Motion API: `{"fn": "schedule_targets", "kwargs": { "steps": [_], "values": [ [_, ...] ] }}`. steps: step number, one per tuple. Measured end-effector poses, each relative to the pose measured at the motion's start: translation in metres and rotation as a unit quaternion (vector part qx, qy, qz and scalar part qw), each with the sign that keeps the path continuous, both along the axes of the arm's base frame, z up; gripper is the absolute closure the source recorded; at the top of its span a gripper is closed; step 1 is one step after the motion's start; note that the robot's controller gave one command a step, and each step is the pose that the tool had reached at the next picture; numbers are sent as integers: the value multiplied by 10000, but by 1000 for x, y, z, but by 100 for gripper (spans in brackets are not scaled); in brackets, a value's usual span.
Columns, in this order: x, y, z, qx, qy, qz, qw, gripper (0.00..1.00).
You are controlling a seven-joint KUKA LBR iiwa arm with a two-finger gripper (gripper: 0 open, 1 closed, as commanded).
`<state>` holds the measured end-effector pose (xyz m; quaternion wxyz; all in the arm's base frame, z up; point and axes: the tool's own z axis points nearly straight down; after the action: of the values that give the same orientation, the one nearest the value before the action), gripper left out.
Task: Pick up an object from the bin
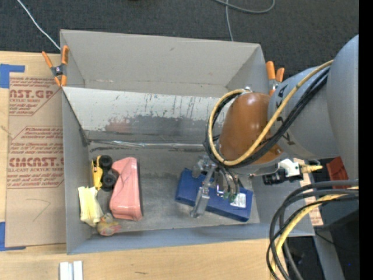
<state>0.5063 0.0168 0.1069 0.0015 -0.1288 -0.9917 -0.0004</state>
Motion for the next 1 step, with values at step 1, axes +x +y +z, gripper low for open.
{"fn": "schedule_targets", "kwargs": {
  "steps": [1],
  "values": [
    [44, -15, -36, 0, -42, 740, 9972, 0]
  ]
}}
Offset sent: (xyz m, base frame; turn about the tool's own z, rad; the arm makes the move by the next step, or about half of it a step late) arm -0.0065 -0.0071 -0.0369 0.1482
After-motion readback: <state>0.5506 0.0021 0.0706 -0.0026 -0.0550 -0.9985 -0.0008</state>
